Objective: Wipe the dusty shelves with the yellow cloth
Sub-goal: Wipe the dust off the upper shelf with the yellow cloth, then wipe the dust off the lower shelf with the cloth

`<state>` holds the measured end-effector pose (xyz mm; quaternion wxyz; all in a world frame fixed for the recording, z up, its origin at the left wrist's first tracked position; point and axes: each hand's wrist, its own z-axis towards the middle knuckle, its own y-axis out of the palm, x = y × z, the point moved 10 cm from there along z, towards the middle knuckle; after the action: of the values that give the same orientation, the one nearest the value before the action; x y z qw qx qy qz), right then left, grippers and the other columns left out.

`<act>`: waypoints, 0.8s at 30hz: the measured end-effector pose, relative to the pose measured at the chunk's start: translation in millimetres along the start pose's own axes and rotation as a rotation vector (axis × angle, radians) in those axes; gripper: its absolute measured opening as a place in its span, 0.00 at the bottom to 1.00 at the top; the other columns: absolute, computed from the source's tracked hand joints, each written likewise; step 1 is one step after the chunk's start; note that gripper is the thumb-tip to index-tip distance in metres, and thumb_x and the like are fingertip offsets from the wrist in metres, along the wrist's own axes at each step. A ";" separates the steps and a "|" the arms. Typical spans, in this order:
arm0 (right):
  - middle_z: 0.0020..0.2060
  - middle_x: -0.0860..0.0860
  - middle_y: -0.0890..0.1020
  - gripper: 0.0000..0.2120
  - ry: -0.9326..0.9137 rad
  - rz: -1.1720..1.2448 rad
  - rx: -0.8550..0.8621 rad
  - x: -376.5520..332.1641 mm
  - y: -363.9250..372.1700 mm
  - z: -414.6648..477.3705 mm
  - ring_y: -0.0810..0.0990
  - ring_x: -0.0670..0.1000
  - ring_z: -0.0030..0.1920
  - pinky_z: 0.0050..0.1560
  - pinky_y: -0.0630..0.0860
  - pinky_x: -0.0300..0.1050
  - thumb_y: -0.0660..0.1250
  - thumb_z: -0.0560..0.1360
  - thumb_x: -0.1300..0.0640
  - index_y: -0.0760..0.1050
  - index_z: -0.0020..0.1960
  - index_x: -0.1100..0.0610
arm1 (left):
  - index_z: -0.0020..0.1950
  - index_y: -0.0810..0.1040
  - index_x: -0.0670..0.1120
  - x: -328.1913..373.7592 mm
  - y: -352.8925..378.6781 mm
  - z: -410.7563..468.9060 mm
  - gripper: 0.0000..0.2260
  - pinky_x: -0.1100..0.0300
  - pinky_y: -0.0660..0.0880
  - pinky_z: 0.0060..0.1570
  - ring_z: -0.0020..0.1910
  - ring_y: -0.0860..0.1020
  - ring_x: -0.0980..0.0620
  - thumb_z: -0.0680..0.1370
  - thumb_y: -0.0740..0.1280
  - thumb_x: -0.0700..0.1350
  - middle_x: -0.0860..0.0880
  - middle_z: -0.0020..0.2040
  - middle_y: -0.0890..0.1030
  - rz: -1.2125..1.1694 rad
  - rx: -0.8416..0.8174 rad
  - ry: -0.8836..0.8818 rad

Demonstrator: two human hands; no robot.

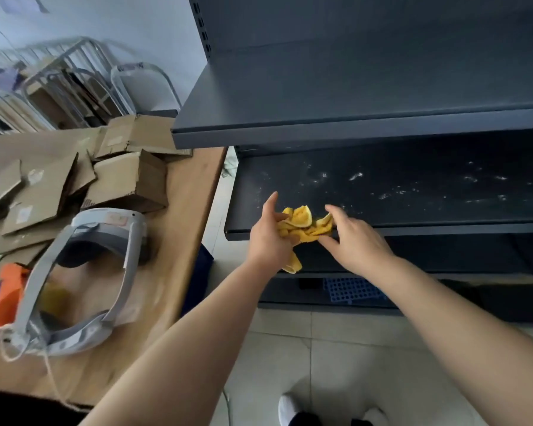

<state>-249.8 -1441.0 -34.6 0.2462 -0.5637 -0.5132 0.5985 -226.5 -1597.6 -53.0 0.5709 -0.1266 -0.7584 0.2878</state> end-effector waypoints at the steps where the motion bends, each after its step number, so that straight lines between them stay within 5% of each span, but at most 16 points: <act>1: 0.59 0.52 0.78 0.29 0.004 0.032 0.014 -3.7 4.2 3.2 0.78 0.56 0.58 0.50 0.76 0.51 0.63 0.79 0.47 0.57 0.76 0.51 | 0.77 0.53 0.57 -3.1 -0.3 3.3 0.41 0.63 0.72 0.51 0.55 0.75 0.56 0.73 0.73 0.38 0.56 0.60 0.75 -0.020 -0.010 0.003; 6: 0.52 0.48 0.82 0.11 0.107 -0.026 0.109 -1.0 21.1 26.2 0.79 0.52 0.53 0.46 0.69 0.45 0.65 0.78 0.51 0.75 0.59 0.47 | 0.69 0.72 0.52 -32.3 -18.4 28.4 0.24 0.60 0.75 0.54 0.56 0.77 0.52 0.75 0.68 0.37 0.52 0.59 0.78 -0.162 0.048 -0.071; 9: 0.52 0.47 0.81 0.07 0.179 -0.034 0.110 16.6 30.3 35.4 0.79 0.52 0.52 0.43 0.67 0.43 0.65 0.78 0.54 0.76 0.55 0.47 | 0.62 0.78 0.51 -56.9 -45.1 44.8 0.18 0.60 0.78 0.46 0.51 0.78 0.51 0.77 0.61 0.35 0.50 0.56 0.79 -0.185 0.185 -0.183; 13: 0.54 0.48 0.79 0.07 0.146 -0.051 0.125 20.5 34.0 52.7 0.77 0.52 0.54 0.46 0.70 0.45 0.65 0.78 0.57 0.75 0.54 0.48 | 0.60 0.80 0.52 -66.7 -48.0 64.6 0.19 0.62 0.80 0.31 0.45 0.79 0.51 0.78 0.57 0.34 0.49 0.56 0.78 -0.176 0.164 -0.204; 19: 0.57 0.50 0.78 0.14 0.100 -0.006 0.277 21.0 5.7 96.8 0.76 0.55 0.57 0.51 0.70 0.49 0.63 0.76 0.61 0.73 0.59 0.50 | 0.68 0.73 0.53 -49.7 -70.2 103.5 0.20 0.57 0.74 0.55 0.62 0.73 0.47 0.79 0.57 0.37 0.49 0.66 0.73 0.033 0.319 -0.117; 22: 0.66 0.53 0.72 0.25 0.157 -0.094 0.097 35.6 23.0 120.4 0.71 0.58 0.65 0.60 0.69 0.56 0.63 0.76 0.58 0.62 0.72 0.50 | 0.76 0.60 0.51 -73.0 -66.6 125.1 0.24 0.47 0.66 0.66 0.72 0.62 0.43 0.80 0.59 0.44 0.48 0.76 0.59 0.383 0.242 -0.276; 24: 0.69 0.53 0.68 0.26 0.131 -0.134 0.017 37.6 38.1 130.0 0.68 0.58 0.67 0.62 0.68 0.56 0.62 0.76 0.57 0.61 0.73 0.50 | 0.76 0.60 0.51 -83.5 -50.0 131.6 0.24 0.44 0.66 0.64 0.72 0.61 0.41 0.80 0.60 0.47 0.47 0.76 0.60 0.486 0.174 -0.317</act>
<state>-368.7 -1465.4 -105.5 0.3235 -0.5640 -0.5277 0.5466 -316.8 -1719.6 -114.1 0.3685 -0.2083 -0.7581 0.4962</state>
